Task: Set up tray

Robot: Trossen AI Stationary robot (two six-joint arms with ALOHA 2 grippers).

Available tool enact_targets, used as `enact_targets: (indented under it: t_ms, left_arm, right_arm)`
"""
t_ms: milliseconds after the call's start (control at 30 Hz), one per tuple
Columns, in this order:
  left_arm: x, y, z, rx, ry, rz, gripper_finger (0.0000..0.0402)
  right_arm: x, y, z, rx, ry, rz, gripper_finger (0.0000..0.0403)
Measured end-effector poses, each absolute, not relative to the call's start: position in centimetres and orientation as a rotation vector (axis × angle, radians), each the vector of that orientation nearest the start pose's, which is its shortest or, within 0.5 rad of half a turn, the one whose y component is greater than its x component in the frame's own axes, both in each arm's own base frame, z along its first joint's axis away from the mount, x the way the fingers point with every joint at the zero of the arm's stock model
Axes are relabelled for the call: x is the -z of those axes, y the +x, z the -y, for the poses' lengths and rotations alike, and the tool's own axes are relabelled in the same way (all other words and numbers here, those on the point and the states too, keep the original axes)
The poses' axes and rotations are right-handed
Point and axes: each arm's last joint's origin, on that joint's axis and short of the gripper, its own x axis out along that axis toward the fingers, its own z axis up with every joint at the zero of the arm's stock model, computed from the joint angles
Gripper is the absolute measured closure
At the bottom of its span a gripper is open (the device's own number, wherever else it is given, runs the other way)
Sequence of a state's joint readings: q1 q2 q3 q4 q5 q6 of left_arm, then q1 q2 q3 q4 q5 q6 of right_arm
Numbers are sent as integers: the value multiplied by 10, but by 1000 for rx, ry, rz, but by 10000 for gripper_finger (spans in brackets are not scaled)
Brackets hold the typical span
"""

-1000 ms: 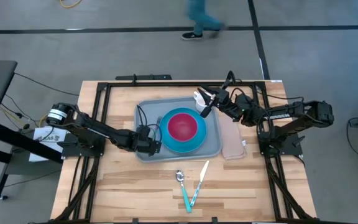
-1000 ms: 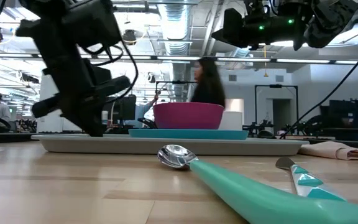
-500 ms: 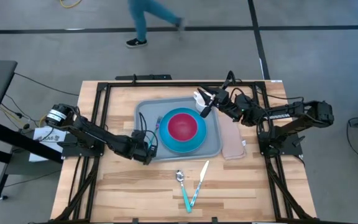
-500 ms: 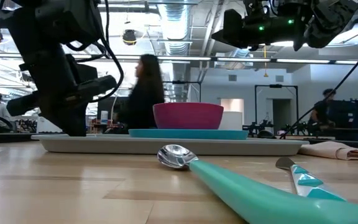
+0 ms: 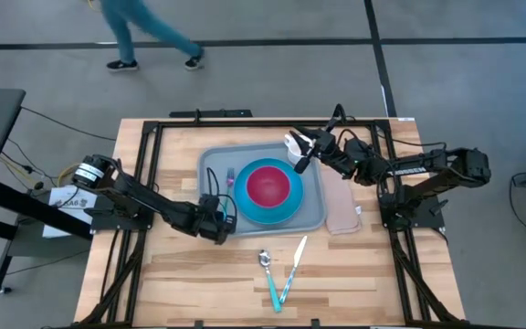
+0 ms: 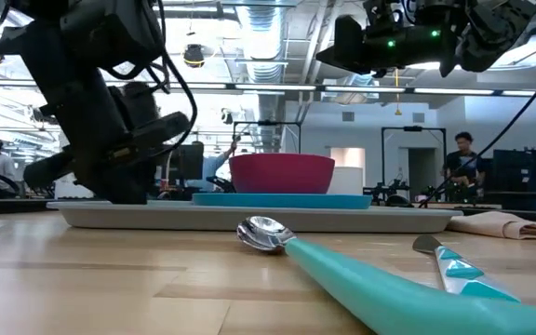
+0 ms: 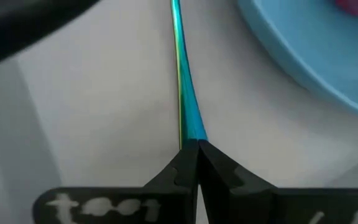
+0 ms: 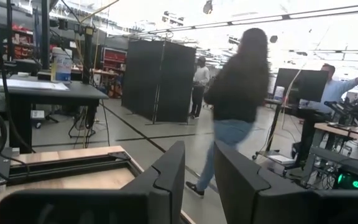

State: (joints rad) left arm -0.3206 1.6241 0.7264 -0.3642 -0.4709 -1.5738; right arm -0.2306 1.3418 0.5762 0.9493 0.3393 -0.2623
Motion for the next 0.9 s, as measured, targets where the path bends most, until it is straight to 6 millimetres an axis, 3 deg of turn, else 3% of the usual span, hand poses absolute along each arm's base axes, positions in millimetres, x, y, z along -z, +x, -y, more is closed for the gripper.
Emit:
enact_targets:
  t_ms: [167, 500, 667, 900]
  left_arm:
    - [-127, 262, 72, -849, -915, -715, 401]
    - [-136, 263, 69, -841, -882, -646, 401]
    - [-165, 259, 66, -761, -818, -561, 401]
    - [-228, 235, 57, -566, -628, -436, 401]
  right_arm:
    - [-251, 262, 72, 589, -244, 110, 324]
    - [-251, 262, 72, 589, -244, 110, 324]
    - [-251, 262, 71, 588, -244, 111, 324]
    - [-251, 266, 57, 538, -267, 110, 324]
